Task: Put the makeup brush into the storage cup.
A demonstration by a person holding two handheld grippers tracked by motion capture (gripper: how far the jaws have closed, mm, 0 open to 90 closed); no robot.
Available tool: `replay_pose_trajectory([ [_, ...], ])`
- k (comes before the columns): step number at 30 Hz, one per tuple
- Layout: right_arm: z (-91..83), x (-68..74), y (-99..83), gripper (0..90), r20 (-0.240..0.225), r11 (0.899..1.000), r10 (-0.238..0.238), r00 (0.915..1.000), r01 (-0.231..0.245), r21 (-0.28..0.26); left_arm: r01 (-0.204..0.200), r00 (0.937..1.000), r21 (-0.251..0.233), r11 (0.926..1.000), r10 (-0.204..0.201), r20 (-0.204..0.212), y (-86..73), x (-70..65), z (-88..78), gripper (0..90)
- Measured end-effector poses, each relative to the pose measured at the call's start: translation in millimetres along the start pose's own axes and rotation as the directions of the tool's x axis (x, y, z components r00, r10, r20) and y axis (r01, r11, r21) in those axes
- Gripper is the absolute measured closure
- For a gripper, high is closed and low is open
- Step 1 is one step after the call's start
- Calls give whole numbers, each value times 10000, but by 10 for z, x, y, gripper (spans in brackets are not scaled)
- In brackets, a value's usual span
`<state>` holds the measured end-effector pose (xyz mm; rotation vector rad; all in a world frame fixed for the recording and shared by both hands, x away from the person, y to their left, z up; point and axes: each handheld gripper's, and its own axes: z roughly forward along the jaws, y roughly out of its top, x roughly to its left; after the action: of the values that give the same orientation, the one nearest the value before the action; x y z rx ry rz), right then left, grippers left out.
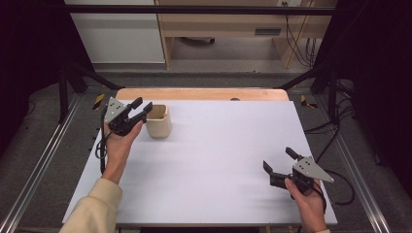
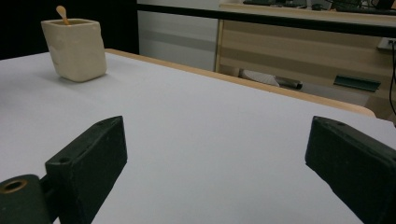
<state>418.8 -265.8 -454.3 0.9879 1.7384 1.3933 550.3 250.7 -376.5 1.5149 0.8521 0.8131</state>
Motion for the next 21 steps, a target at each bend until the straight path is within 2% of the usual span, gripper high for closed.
replay_pose_trajectory([
  [10, -3, -2, 0, 59, -2, 10000, 5, 10000, -5, -21, -17, 10000, -153, 9999, 16, -88, 36, -37, 10, 427],
  [21, -5, -2, 0, 59, 3, 10000, -1, 10000, 1, -25, -19, 10000, -182, 9998, 19, -1, 46, -47, -5, 372],
])
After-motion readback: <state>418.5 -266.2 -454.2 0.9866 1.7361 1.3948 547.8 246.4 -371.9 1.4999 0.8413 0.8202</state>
